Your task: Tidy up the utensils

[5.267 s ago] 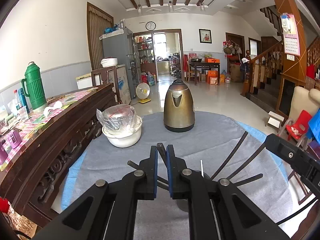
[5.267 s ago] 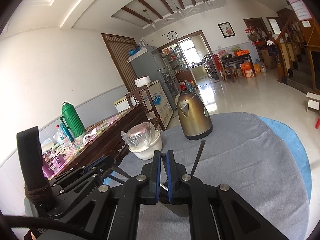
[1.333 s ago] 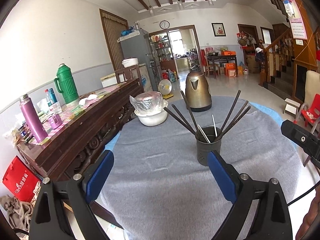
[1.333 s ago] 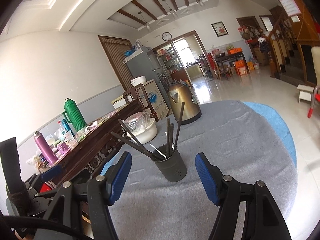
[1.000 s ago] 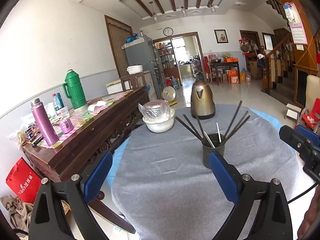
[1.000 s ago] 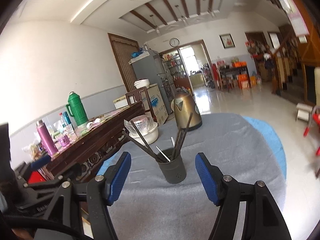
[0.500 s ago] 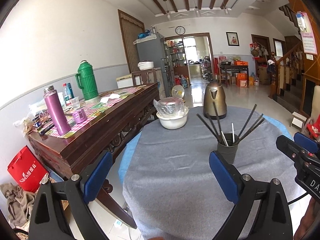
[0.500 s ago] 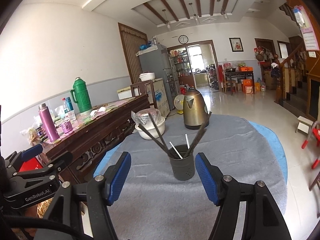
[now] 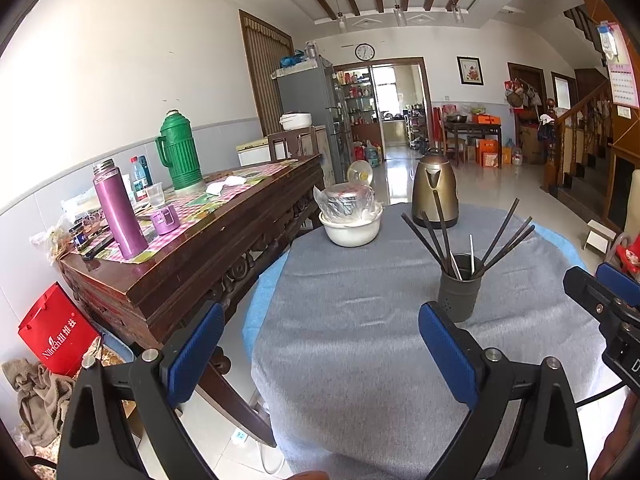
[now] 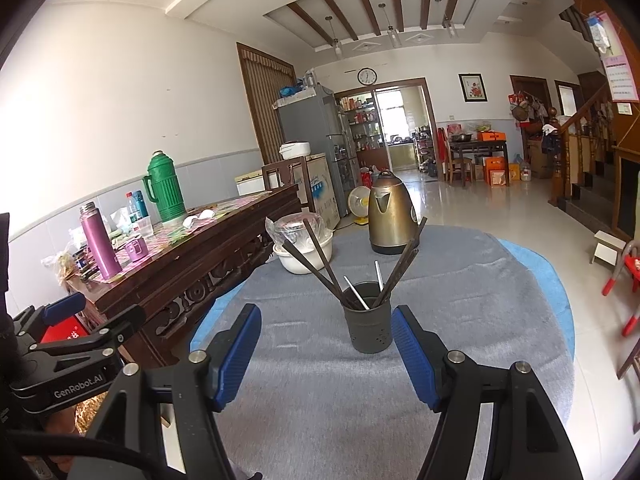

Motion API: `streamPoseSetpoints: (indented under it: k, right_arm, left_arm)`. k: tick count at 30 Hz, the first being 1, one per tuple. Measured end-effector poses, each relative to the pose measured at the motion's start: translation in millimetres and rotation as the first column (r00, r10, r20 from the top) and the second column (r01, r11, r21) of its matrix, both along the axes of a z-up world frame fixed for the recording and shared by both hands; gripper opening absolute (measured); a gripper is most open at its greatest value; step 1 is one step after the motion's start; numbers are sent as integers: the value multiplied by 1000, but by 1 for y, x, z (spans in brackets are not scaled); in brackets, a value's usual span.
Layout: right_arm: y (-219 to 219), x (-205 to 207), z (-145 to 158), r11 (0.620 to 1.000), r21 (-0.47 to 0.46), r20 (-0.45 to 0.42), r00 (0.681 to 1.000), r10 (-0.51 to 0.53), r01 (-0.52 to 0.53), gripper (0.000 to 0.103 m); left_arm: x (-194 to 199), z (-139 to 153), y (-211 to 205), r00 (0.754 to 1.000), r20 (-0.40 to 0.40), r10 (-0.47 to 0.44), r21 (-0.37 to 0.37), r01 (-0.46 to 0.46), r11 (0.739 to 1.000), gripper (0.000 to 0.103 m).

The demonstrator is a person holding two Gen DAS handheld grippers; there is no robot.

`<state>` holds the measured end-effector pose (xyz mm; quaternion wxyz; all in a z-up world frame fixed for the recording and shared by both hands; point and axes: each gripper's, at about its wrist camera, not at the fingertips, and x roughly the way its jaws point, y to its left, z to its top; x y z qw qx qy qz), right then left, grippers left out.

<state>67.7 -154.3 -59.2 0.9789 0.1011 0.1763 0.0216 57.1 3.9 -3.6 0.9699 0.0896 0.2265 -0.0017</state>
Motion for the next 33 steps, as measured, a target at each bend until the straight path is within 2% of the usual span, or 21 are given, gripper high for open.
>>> streamPoseSetpoints:
  k: [6, 33]
  right_arm:
    - [1, -4, -1, 1000, -19, 1, 1000, -2, 3, 71]
    - [3, -18, 5, 999, -37, -3, 1000, -27, 27, 71]
  left_arm:
    - [1, 1, 2, 1000, -8, 17, -17, -17, 1000, 98]
    - [-3, 0, -1, 1000, -11, 10, -3, -10, 1000, 98]
